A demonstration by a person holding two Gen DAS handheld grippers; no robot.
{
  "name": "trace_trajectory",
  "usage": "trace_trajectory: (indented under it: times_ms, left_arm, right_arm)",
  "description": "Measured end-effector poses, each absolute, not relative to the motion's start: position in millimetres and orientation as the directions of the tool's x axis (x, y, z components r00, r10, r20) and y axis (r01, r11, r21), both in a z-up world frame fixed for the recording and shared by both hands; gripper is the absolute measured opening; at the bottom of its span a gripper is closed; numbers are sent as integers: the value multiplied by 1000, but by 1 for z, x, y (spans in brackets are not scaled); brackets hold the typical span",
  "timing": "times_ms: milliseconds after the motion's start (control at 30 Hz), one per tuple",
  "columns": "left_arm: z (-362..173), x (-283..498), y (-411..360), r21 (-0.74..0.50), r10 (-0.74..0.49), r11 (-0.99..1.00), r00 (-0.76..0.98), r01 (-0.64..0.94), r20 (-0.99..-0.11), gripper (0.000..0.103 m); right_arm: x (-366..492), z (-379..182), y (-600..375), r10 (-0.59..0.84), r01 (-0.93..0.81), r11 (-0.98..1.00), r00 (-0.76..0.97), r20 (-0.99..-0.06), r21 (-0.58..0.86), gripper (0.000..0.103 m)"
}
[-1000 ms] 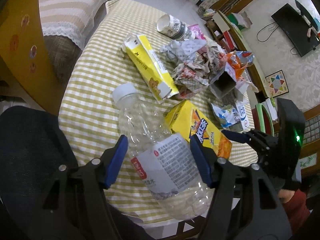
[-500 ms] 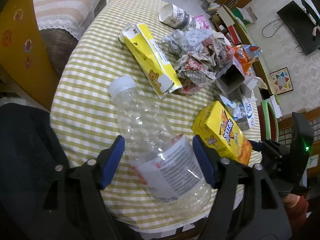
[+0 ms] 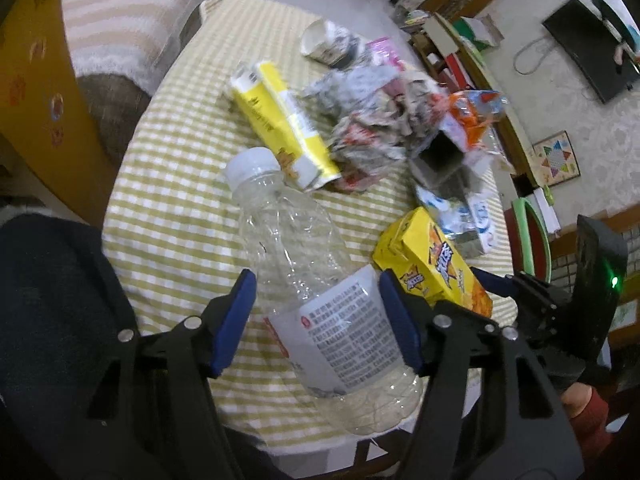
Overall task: Collect trash
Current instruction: 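Grasp the yellow iced-tea carton with the right tool while the left tool holds the bottle, then carry the bottle in the left tool and carton in the right tool over the green-rimmed bin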
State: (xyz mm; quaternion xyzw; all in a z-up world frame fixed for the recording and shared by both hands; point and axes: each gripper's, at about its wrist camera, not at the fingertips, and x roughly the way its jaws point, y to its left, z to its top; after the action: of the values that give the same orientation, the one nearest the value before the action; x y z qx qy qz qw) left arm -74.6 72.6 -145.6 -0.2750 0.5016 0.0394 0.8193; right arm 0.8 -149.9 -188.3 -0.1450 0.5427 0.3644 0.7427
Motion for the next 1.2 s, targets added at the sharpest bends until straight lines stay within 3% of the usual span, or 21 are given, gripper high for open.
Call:
trace_trajectory:
  times_ms: [400, 433, 467, 533, 700, 733, 767, 833, 1133, 1200]
  left_arm:
    - [-62, -51, 23, -400, -228, 908, 656, -123, -719, 62]
    - [-57, -45, 17, -397, -236, 912, 664, -100, -710, 62]
    - [-51, -37, 8, -395, -250, 916, 671, -69, -698, 62]
    - [-45, -26, -7, -391, -271, 920, 676, -27, -685, 62]
    - [-32, -1, -43, -369, -305, 928, 684, 57, -662, 62]
    - [-32, 0, -45, -371, -308, 927, 684, 58, -662, 62]
    - [-33, 2, -47, -372, -307, 927, 683, 56, -663, 62]
    - [-37, 3, -48, -365, -295, 930, 679, 42, -673, 62]
    - [-41, -8, -25, -370, -249, 928, 672, -39, -697, 62]
    - [-40, -9, -23, -365, -241, 930, 675, -44, -697, 62]
  right_arm:
    - [-4, -127, -243, 558, -458, 792, 276, -782, 404, 63]
    - [-3, -123, -251, 580, -444, 784, 276, -766, 434, 41]
    - [-1, -121, -260, 594, -418, 782, 275, -756, 462, 1]
    - [1, -114, -274, 607, -381, 781, 280, -743, 495, 3]
    - [12, -120, -300, 521, -344, 839, 278, -807, 423, 7]
    - [12, -119, -302, 505, -357, 843, 269, -820, 402, 24]
    - [11, -119, -298, 489, -386, 844, 267, -831, 373, 57]
    - [6, -119, -285, 450, -463, 835, 266, -853, 296, 74]
    - [-19, -174, -223, 354, -675, 712, 108, -929, 193, 78]
    - [-22, -185, -221, 323, -679, 713, 95, -942, 176, 71]
